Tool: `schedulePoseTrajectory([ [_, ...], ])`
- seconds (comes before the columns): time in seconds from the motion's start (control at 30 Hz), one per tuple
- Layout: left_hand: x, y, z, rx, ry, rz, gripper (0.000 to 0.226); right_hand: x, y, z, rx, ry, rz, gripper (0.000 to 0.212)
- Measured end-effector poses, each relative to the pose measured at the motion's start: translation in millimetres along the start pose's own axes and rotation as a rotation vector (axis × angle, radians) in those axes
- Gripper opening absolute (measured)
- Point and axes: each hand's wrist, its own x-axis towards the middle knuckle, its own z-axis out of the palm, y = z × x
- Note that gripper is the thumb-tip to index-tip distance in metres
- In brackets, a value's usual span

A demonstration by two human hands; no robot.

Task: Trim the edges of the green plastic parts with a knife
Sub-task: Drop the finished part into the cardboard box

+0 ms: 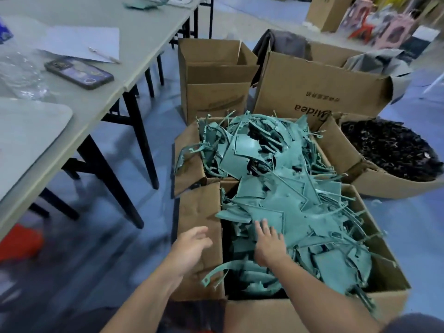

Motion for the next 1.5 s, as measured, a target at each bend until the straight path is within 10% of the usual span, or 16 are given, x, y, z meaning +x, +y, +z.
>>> schedulePoseTrajectory([
  [0.23, -4.7, 2.5, -19.0, -0.075, 0.060, 0.022, 0.037, -22.0, -41.1, -17.6, 0.154, 0.309, 0.026, 0.053],
  [0.73, -39.9, 25.7, -100.3, 0.266, 0.302, 0.291, 0.046, -114.8, -216.4, -117.5, 0.790, 0.080, -0.394, 0.042],
  [1.13, -152.4, 89.0, -216.4, 0.671, 0.896, 0.344, 0.019, -219.7, -335.9, -217.0, 1.393, 0.286, -0.923, 0.032],
  [1.5, -303.7, -12.8, -370.2, 0.439, 1.376, 0.164, 0.021, -348.8, -534.1, -228.6, 0.805, 0.202, -1.486, 0.024],
])
